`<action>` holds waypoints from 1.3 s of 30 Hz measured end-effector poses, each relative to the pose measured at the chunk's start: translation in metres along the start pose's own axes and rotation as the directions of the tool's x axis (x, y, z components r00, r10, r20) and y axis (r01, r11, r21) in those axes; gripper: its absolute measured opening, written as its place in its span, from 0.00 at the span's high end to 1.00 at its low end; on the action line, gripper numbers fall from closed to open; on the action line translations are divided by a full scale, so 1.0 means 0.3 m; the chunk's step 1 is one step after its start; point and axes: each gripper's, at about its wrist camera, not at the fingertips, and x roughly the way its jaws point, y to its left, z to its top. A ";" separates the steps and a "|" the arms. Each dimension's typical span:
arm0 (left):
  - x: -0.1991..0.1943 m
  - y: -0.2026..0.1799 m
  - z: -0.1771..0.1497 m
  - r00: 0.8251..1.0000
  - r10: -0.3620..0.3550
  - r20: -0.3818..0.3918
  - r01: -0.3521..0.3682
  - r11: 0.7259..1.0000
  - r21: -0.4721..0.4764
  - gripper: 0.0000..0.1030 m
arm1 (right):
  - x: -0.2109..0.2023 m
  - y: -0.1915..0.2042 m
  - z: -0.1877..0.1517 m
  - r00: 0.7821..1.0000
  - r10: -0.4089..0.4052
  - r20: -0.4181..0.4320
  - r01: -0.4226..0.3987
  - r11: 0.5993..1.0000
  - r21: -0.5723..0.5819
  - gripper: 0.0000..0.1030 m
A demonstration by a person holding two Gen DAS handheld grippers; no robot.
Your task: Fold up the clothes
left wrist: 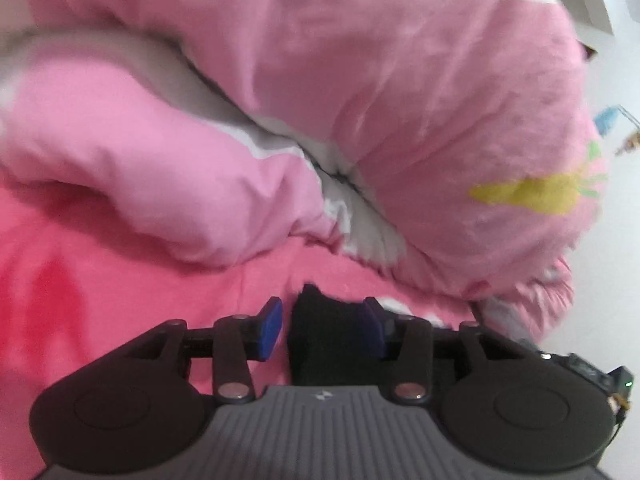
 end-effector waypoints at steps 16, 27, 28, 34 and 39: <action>-0.296 -0.197 -0.475 0.977 -0.050 -0.206 0.118 0.936 0.332 0.48 | -0.697 0.109 -0.299 0.990 -0.133 -0.057 0.108 0.942 -0.316 0.51; -0.224 -0.164 -0.540 0.981 -0.051 -0.188 0.120 0.921 0.372 0.63 | -0.436 -0.013 -0.370 0.981 -0.079 -0.178 0.020 0.950 -0.313 0.62; -0.223 -0.163 -0.543 0.982 -0.052 -0.181 0.118 0.919 0.376 0.67 | -0.428 -0.023 -0.368 0.978 -0.068 -0.198 0.006 0.954 -0.299 0.64; -0.226 -0.146 -0.529 0.984 -0.070 -0.164 0.123 0.932 0.342 0.92 | -0.413 -0.018 -0.427 0.968 -0.080 -0.238 -0.009 0.936 -0.351 0.93; -0.283 -0.143 -0.481 0.977 -0.131 -0.167 0.179 0.931 0.319 0.93 | -0.475 0.022 -0.398 0.984 -0.076 -0.162 0.008 0.924 -0.382 0.96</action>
